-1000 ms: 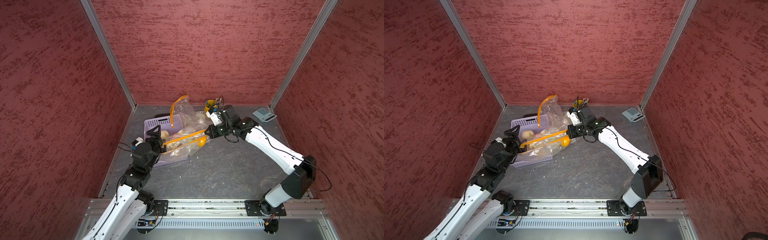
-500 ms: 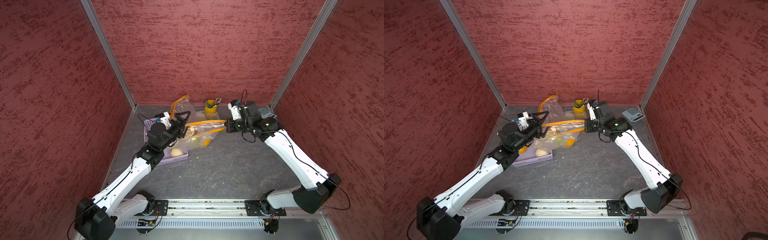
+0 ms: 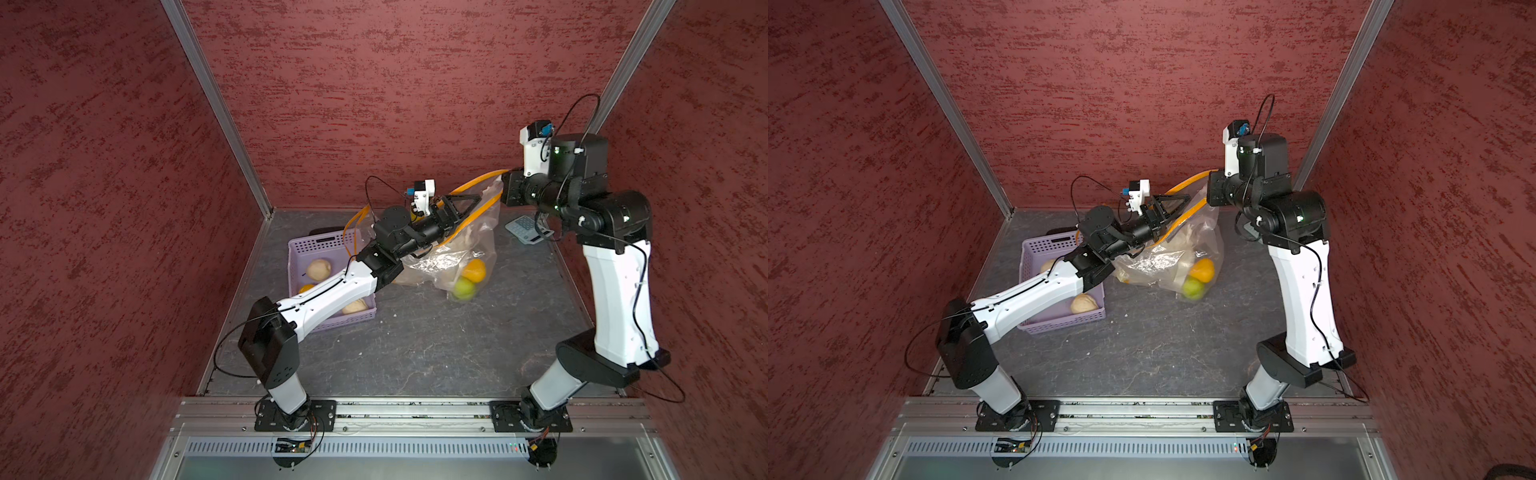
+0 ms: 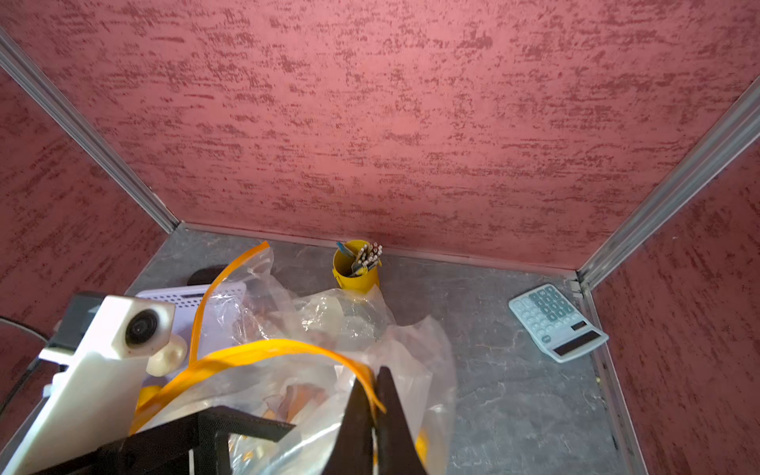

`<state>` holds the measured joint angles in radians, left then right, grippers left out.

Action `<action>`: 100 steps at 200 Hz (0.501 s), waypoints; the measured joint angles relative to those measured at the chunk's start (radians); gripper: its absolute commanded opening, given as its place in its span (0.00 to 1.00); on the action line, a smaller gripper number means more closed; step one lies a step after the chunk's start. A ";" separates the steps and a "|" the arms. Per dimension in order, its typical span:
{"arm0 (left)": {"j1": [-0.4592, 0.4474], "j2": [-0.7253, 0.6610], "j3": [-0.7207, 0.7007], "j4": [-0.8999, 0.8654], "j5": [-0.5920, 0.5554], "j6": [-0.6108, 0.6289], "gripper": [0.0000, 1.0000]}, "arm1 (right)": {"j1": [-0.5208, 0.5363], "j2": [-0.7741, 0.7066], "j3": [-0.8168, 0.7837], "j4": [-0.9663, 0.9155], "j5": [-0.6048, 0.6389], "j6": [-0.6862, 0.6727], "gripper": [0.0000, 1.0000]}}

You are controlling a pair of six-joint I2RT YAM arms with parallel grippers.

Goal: Open the zip-top bag and take out the pear
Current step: Adjust the zipper food storage bag at the center of the board.

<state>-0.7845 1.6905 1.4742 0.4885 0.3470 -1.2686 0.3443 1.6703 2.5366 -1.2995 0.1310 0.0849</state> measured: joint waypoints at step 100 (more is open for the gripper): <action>0.090 -0.249 -0.579 -0.056 -0.064 -0.001 0.99 | -0.001 -0.118 -0.775 0.238 -0.327 0.107 0.85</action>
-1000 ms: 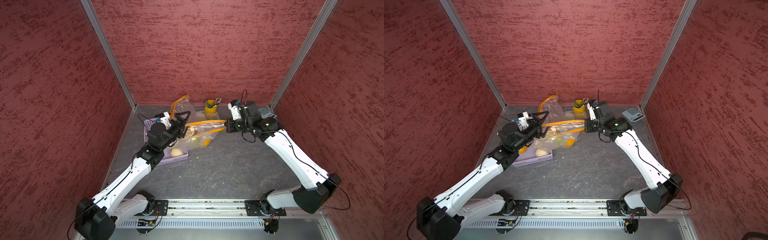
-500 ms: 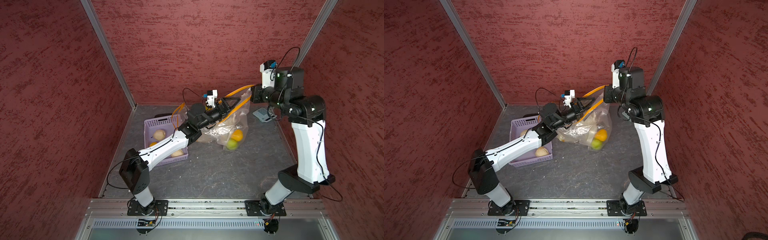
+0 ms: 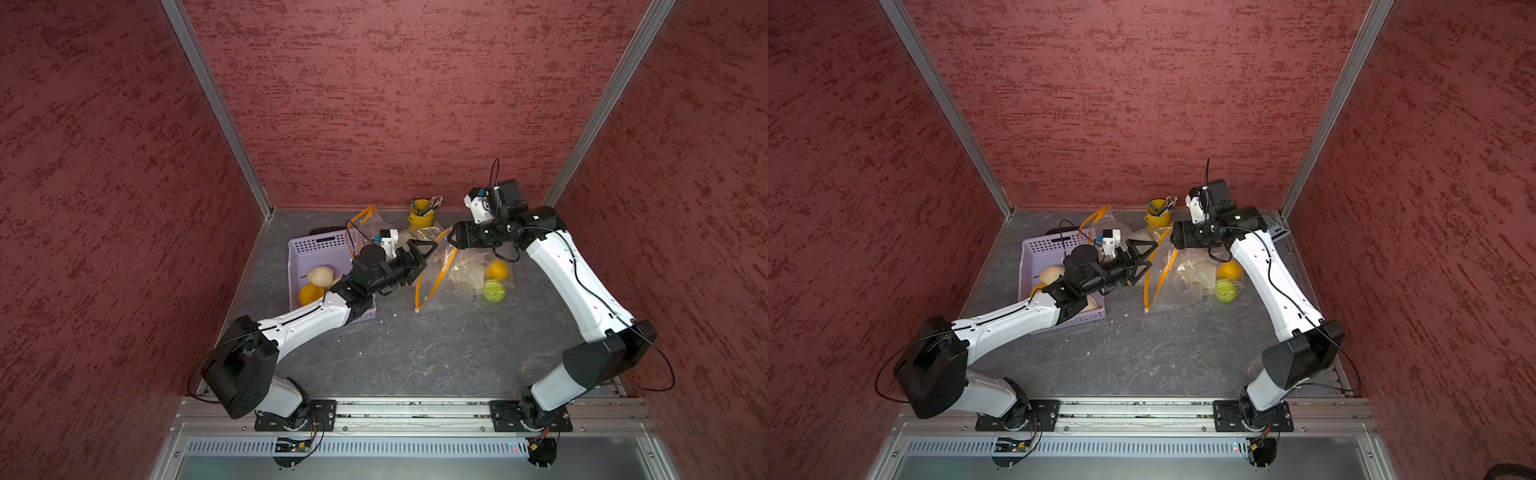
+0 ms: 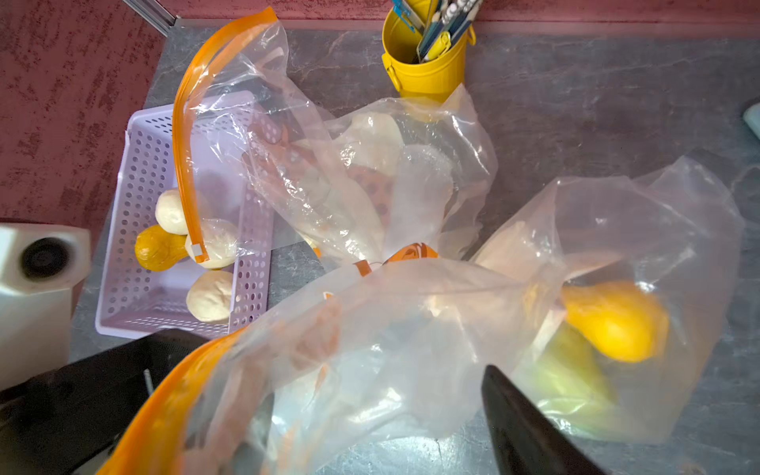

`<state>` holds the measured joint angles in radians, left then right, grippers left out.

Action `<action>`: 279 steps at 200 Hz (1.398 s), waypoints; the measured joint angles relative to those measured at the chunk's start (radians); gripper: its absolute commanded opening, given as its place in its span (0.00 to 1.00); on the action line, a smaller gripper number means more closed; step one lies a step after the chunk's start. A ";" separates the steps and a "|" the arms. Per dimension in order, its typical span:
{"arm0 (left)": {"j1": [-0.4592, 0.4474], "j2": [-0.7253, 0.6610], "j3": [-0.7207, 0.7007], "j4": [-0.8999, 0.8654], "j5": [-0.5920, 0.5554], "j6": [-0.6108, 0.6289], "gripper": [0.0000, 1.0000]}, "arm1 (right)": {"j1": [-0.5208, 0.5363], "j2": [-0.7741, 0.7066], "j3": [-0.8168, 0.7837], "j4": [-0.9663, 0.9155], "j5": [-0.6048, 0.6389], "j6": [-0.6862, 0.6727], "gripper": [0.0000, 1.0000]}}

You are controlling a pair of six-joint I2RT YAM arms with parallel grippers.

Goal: Open the zip-top bag and take out the pear
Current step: Adjust the zipper food storage bag at the center of the board.

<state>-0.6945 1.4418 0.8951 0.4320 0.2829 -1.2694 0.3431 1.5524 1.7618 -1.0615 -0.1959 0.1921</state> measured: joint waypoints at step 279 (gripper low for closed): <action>-0.021 -0.330 0.018 -0.350 -0.076 0.344 0.90 | 0.180 -0.090 -0.317 0.259 0.519 0.255 0.00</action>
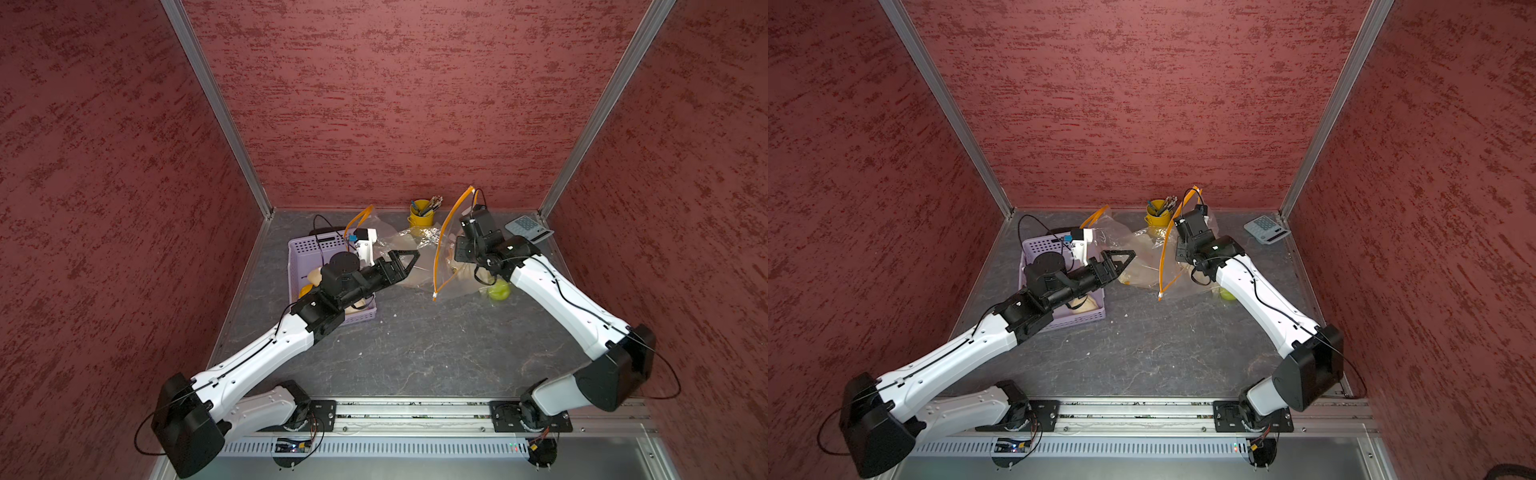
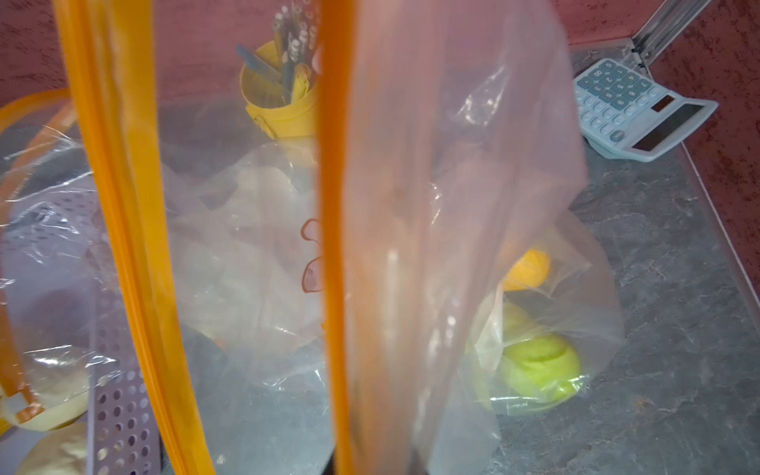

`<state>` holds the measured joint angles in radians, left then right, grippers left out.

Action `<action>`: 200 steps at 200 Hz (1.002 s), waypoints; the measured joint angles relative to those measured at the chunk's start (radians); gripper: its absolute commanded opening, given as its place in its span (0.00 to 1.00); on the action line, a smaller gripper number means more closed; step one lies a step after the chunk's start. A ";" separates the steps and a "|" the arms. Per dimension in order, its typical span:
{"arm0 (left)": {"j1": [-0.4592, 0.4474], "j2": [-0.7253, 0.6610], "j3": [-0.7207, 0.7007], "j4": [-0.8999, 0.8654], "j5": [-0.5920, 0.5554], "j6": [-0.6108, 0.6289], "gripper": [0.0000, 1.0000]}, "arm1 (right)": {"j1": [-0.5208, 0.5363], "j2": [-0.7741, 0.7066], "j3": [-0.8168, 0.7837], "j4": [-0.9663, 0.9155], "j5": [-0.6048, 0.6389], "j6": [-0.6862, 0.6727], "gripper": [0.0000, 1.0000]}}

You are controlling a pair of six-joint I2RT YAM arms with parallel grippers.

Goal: Open the zip-top bag and take out the pear
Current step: Adjust the zipper food storage bag at the center of the board.

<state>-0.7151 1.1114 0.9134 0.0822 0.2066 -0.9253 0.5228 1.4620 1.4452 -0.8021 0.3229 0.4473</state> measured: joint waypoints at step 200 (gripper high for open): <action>-0.138 0.384 0.348 -0.056 0.199 -0.212 0.29 | 0.019 -0.304 -0.195 0.014 -0.263 -0.089 0.00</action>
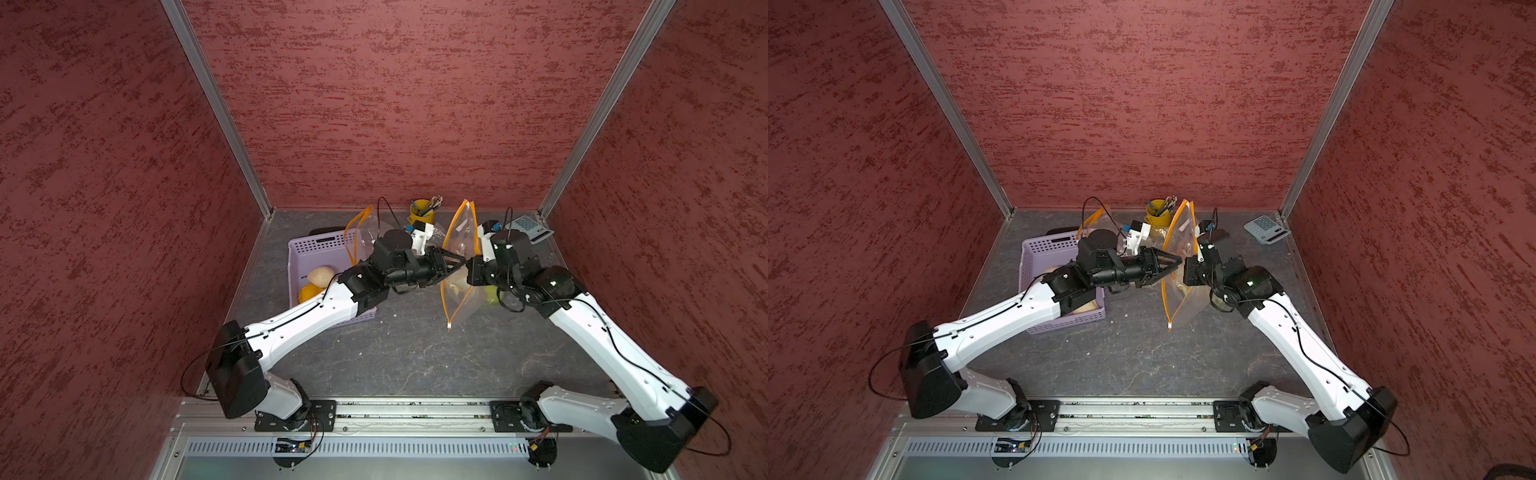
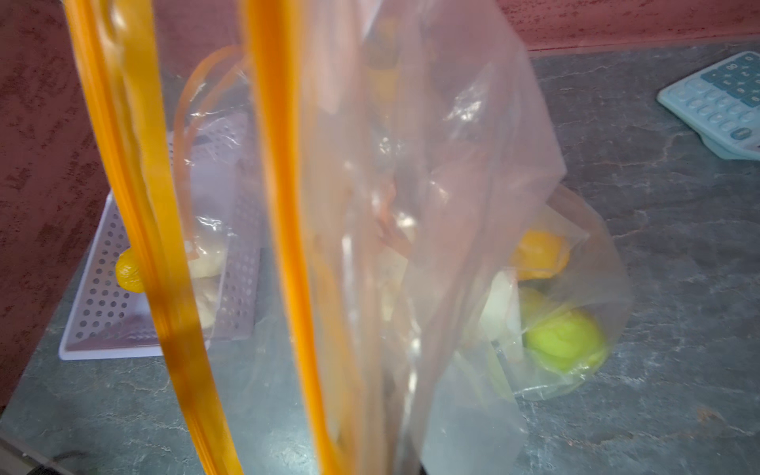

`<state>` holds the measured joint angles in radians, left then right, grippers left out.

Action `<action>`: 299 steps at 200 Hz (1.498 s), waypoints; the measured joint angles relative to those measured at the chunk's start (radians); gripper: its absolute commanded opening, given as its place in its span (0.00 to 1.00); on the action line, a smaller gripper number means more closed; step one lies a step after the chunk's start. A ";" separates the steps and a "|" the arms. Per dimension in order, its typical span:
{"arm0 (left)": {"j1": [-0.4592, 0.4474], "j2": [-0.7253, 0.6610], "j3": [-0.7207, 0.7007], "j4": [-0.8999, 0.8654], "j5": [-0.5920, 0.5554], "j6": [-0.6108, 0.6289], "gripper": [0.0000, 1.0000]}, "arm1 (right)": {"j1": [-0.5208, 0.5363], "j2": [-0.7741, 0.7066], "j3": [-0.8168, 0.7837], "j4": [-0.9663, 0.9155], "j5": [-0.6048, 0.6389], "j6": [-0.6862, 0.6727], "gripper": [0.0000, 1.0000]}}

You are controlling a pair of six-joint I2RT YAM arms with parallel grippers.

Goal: Open the zip-top bag and take out the pear
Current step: Adjust the zipper food storage bag at the center of the board.

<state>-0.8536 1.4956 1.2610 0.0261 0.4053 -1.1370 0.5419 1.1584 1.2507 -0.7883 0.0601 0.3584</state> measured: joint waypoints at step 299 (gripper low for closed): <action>0.169 0.144 -0.036 -0.288 0.171 0.185 0.63 | -0.053 -0.164 0.189 -0.096 -0.285 0.000 0.99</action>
<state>-0.6849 1.6398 1.2251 -0.2619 0.5766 -0.9516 0.4885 0.9943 1.4399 -0.8841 -0.2253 0.3588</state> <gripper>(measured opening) 0.638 0.990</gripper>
